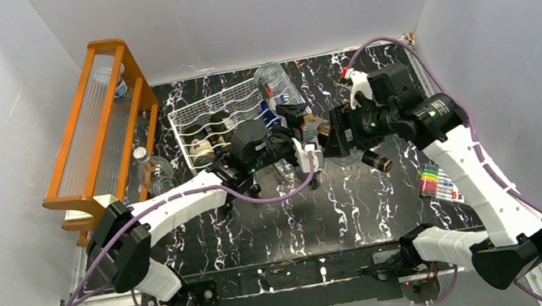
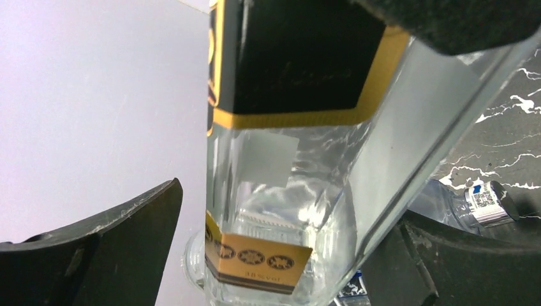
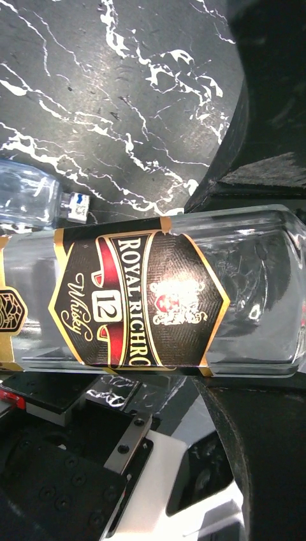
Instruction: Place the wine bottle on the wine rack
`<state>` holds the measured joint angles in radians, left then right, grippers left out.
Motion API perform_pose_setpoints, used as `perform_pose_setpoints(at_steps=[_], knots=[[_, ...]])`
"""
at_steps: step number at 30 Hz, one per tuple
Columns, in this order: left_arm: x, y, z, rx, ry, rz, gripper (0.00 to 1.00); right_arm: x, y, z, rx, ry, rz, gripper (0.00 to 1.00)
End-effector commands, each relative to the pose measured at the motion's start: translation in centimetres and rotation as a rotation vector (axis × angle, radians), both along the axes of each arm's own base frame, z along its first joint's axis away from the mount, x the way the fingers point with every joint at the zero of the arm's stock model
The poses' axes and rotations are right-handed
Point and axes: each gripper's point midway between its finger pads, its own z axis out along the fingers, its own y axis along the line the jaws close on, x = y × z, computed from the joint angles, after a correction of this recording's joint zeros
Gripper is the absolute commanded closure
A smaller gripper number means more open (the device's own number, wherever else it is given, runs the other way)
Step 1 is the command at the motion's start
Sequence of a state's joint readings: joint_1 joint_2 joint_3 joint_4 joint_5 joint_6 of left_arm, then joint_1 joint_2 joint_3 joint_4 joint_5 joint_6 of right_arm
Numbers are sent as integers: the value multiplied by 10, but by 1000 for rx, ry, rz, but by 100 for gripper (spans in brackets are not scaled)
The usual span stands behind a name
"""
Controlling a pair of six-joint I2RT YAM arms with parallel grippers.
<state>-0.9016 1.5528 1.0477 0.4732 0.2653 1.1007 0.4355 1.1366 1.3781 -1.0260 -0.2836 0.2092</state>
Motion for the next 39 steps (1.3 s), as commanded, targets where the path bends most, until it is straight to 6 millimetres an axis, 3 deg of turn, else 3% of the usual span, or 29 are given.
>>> perform_pose_setpoints(at_steps=[1, 15, 19, 23, 25, 33, 39], knots=[[-12, 19, 82, -194, -55, 31, 2, 19, 1, 48, 77, -194, -54, 100], [-19, 73, 71, -277, 110, 227, 2, 27, 6, 59, 112, -235, -62, 100], [-16, 96, 85, -413, 263, 361, 2, 28, 9, 65, 132, -246, -56, 100], [-25, 119, 130, -618, 447, 445, 2, 30, 19, 88, 212, -298, -38, 100], [-31, 129, 141, -651, 485, 458, 2, 33, 23, 95, 239, -314, -33, 100], [-36, 189, 159, -812, 551, 686, 2, 55, 45, 104, 355, -361, -58, 100], [-43, 193, 166, -725, 559, 689, 2, 77, 81, 105, 387, -412, -85, 100]])
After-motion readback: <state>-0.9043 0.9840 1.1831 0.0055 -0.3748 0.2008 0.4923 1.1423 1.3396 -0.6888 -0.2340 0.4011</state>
